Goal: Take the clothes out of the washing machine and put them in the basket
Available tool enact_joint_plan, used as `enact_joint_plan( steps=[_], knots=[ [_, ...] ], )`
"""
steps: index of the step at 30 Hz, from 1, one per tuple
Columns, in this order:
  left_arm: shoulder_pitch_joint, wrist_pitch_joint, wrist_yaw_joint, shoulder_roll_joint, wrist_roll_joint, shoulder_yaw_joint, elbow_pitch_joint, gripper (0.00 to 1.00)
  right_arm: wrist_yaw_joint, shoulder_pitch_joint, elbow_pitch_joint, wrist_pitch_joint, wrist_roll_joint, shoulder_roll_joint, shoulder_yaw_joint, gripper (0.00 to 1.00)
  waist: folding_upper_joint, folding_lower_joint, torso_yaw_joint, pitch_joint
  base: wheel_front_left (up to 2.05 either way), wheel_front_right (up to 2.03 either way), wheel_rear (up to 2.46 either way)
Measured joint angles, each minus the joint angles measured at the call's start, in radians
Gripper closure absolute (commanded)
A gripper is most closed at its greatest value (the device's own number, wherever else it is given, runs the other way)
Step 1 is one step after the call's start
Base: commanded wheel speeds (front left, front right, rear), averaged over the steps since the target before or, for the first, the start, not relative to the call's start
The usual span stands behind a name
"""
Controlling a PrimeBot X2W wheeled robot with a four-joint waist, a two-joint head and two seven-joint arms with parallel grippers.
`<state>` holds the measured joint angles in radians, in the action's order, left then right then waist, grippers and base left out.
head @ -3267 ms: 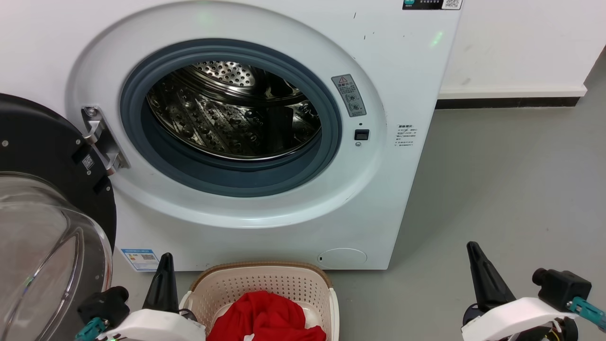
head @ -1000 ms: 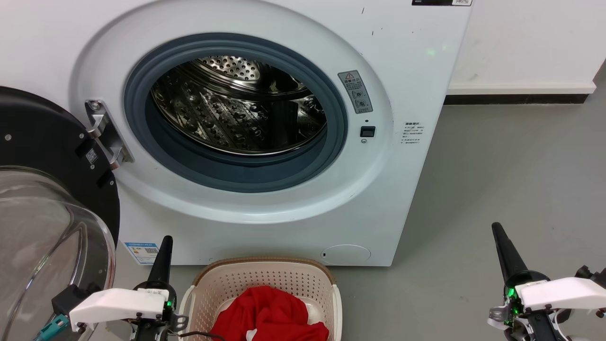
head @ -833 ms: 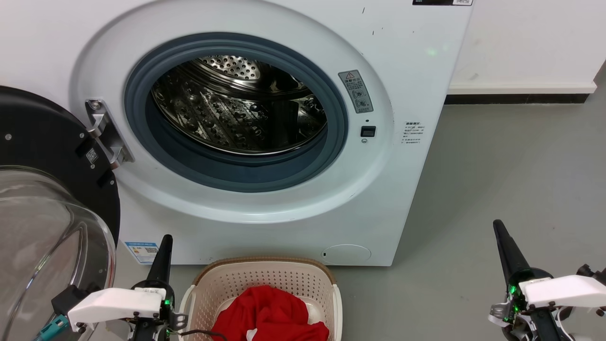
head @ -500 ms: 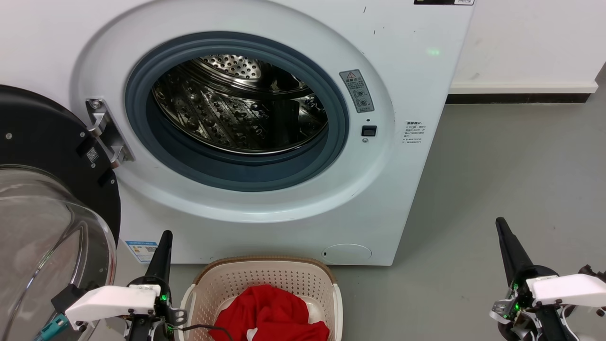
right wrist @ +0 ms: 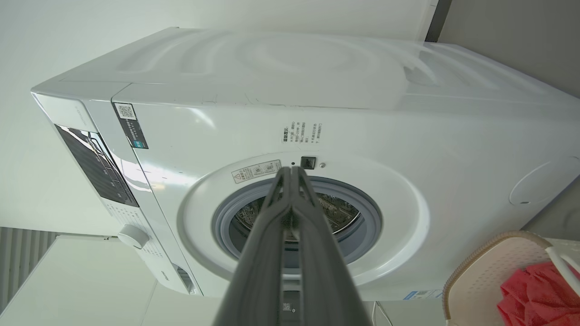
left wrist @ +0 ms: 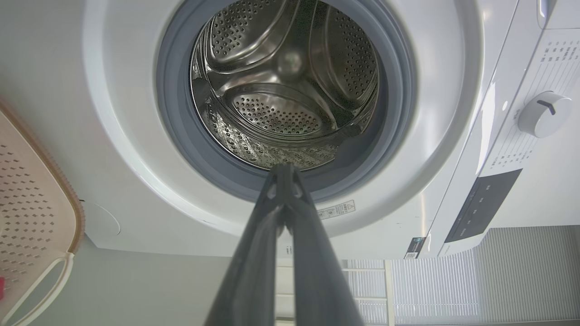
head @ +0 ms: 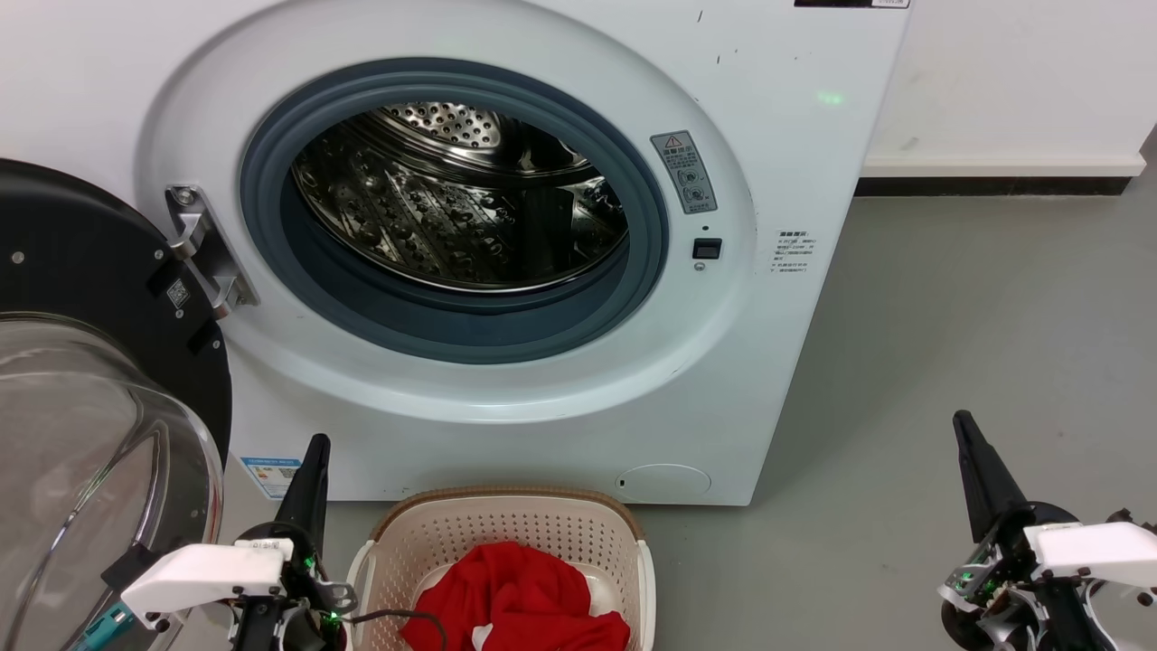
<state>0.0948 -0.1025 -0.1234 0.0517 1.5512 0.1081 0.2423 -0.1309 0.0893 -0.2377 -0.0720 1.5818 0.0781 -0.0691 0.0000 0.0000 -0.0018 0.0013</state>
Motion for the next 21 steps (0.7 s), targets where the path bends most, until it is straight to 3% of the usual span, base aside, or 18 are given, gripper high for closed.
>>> enact_joint_plan(
  steps=[9, 21],
  knots=[
    [0.011, -0.012, -0.006, -0.001, 0.060, 0.006, 0.004, 1.00, 0.000, 0.010, -0.004, -0.014, 0.059, -0.001, -0.010, 1.00, 0.0000, 0.0000, 0.002, 0.002, 0.00, 0.00, 0.00],
    [0.012, -0.012, -0.006, -0.001, 0.061, 0.006, 0.004, 1.00, 0.000, 0.010, -0.005, -0.017, 0.057, -0.004, -0.015, 1.00, 0.0000, 0.0000, 0.002, 0.002, 0.00, 0.00, 0.00]
  ],
)
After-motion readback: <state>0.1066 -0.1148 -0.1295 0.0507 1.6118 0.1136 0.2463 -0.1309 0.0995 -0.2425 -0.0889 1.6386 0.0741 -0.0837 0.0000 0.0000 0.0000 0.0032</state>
